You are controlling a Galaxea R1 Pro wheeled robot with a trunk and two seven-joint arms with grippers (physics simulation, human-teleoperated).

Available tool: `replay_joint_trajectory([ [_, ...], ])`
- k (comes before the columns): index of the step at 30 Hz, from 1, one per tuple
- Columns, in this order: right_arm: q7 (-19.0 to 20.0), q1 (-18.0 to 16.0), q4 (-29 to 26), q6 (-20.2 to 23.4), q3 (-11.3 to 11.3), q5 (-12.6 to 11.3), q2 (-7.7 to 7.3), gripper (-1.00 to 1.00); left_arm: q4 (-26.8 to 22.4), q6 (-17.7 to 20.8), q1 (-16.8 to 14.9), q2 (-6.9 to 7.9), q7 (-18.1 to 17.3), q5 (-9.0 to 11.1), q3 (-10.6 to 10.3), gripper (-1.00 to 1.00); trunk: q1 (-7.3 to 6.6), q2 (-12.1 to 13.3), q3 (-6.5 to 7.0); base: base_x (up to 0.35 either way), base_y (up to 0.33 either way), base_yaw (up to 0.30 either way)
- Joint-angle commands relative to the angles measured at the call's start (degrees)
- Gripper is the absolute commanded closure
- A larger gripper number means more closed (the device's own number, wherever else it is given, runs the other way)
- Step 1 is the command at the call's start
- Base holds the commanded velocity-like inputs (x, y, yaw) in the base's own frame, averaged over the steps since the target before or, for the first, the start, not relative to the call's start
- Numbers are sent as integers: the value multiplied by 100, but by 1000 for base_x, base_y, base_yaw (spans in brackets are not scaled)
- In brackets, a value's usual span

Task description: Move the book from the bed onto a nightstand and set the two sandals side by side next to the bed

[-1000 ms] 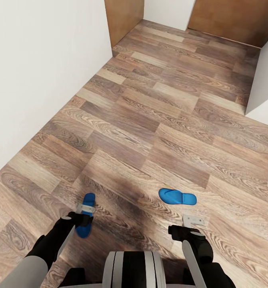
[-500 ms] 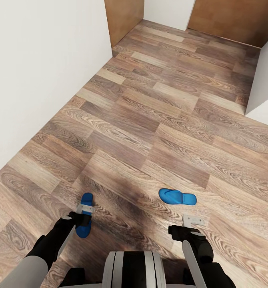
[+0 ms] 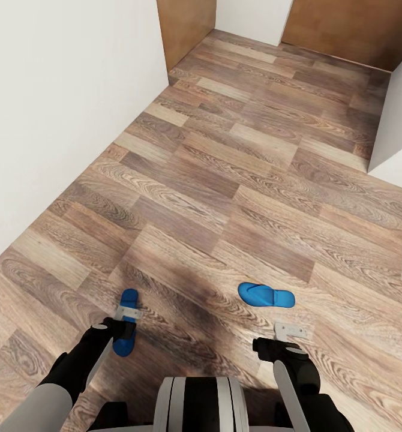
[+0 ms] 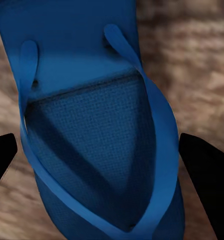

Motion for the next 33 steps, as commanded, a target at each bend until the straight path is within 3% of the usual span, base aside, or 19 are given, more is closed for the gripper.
replay_joint_trajectory([
  [1,-59,-3,-5,12,5,-60,0,-100,-10,28,0,5,-21,-51,-12,100,-1,-1,-3,0,0,0],
  [5,-59,-3,-5,12,5,-60,-1,-100,-10,28,0,5,-21,-51,-6,100,-1,-1,-3,0,0,0],
  [13,-59,-3,3,38,-5,-60,-9,-100,-7,96,0,-78,24,-25,16,100,-21,9,174,0,0,0],
  [18,-59,-3,7,18,-44,-60,-5,-100,-12,130,0,-280,86,-26,69,100,-34,16,285,0,0,0],
  [25,-75,-3,14,12,-50,-51,7,-100,-294,578,0,-660,184,-9,225,100,-52,26,440,0,0,0],
  [30,-77,-3,51,-1,-7,-51,19,-100,-914,953,31,-804,419,24,274,100,-65,32,551,0,0,0],
  [31,-53,-3,48,-5,1,-51,7,-100,-1471,1293,83,-881,437,24,275,100,-68,34,573,0,0,0],
  [33,-39,-3,54,-6,3,-51,-1,-100,-1891,1462,213,-932,444,18,269,100,-73,36,617,0,0,0],
])
